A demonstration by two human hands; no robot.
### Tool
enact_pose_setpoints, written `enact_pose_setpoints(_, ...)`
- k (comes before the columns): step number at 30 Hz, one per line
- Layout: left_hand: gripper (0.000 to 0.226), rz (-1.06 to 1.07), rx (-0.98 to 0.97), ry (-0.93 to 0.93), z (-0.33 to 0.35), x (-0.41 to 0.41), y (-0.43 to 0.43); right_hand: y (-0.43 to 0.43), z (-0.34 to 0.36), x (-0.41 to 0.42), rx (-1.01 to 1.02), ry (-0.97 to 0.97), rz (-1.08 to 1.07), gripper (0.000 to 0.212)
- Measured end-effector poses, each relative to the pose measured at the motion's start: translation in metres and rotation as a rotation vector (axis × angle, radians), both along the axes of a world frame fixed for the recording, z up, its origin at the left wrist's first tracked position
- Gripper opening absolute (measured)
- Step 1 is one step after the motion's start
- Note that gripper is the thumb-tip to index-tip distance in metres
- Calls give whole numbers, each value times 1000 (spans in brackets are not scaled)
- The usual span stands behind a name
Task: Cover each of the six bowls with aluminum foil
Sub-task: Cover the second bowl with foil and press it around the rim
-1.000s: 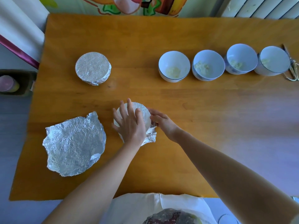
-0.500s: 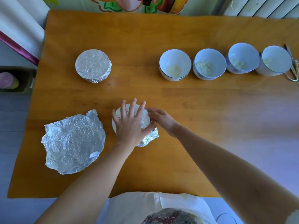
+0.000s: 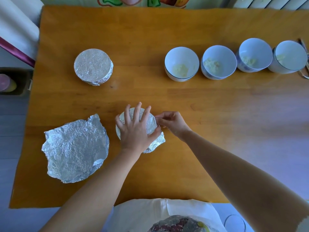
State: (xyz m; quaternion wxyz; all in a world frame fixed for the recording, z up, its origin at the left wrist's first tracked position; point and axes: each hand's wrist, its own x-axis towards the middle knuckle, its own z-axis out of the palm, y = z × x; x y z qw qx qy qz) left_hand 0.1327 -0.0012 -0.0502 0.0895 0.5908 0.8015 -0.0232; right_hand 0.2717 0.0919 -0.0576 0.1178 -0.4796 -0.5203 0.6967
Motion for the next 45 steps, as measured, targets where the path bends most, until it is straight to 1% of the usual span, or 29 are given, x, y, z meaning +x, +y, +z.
enact_pose_setpoints(2,79,0,-3,8,0,0,0,5,3,-2,-26,-26,26,10)
enact_pose_setpoints(4,80,-1,-7,13,0,0,0,11,7,-3,-66,-63,62,6)
enact_pose_setpoints(6,80,-1,-8,17,0,1,0,18,12,-6,-96,-131,110,5)
enact_pose_setpoints(9,79,-5,-13,27,0,1,0,26,18,-11,-182,-249,164,12)
enact_pose_setpoints(12,80,-8,-14,27,0,1,0,29,22,-14,-211,-315,172,14)
enact_pose_setpoints(15,80,-4,-16,27,0,1,0,22,23,-16,-232,-322,123,6)
enact_pose_setpoints(17,80,-1,-20,37,0,1,0,17,21,-18,-180,-316,42,3)
enact_pose_setpoints(19,81,4,-24,40,1,2,0,11,19,-21,-13,-352,-20,3)
enact_pose_setpoints(21,81,6,-27,40,1,2,0,5,18,-22,181,-392,-36,7)
enact_pose_setpoints(23,81,7,-30,34,0,3,0,0,17,-21,274,-377,-21,7)
enact_pose_setpoints(25,82,8,-32,29,0,3,0,-3,17,-19,292,-358,9,11)
enact_pose_setpoints(30,83,7,-17,32,0,3,0,-9,23,-12,270,-281,-28,23)
enact_pose_setpoints(32,82,13,-14,36,1,3,0,-12,26,-12,286,-271,5,26)
enact_pose_setpoints(37,87,61,-34,25,2,5,2,-23,32,-18,197,-292,97,36)
enact_pose_setpoints(40,89,68,-48,19,3,5,2,-25,37,-20,160,-262,133,36)
enact_pose_setpoints(45,93,122,-45,-10,5,8,2,-20,38,-18,185,-216,188,42)
